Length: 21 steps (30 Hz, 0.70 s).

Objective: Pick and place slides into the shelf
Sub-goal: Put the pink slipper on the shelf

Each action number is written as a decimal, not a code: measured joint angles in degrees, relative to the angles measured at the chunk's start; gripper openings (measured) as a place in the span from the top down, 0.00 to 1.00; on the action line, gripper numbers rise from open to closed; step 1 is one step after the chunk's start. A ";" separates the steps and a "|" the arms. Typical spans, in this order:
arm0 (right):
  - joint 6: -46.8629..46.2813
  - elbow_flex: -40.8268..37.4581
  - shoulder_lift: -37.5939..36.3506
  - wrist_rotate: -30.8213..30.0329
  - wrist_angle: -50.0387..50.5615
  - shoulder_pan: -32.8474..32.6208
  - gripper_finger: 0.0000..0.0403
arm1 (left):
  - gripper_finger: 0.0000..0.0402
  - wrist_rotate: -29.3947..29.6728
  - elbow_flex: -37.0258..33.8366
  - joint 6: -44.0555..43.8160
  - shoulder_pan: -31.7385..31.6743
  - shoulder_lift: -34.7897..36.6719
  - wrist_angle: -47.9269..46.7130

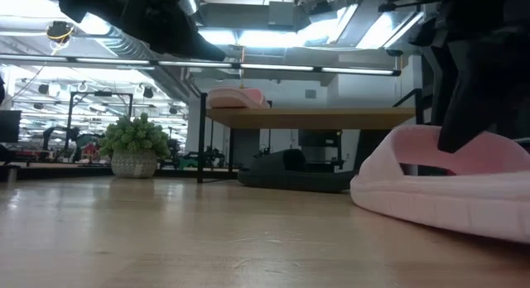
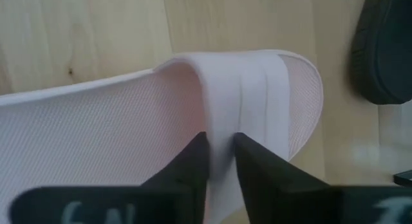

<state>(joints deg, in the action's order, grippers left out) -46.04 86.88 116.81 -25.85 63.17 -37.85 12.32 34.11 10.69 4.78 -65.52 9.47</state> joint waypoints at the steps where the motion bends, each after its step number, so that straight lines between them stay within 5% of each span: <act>1: 0.01 0.02 -0.02 -0.05 0.05 0.01 0.86 | 1.00 0.00 0.00 0.00 0.02 0.00 0.00; 6: 0.02 0.05 -0.06 -0.17 0.07 -0.01 0.97 | 1.00 0.00 0.02 0.01 0.00 0.00 0.00; 21: -0.18 0.05 -0.07 -0.17 0.94 -0.01 0.97 | 1.00 0.00 0.00 0.01 0.01 0.00 0.00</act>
<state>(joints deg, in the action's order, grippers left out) -46.22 86.94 116.75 -26.02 64.11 -37.87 12.32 34.11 10.70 4.79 -65.52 9.47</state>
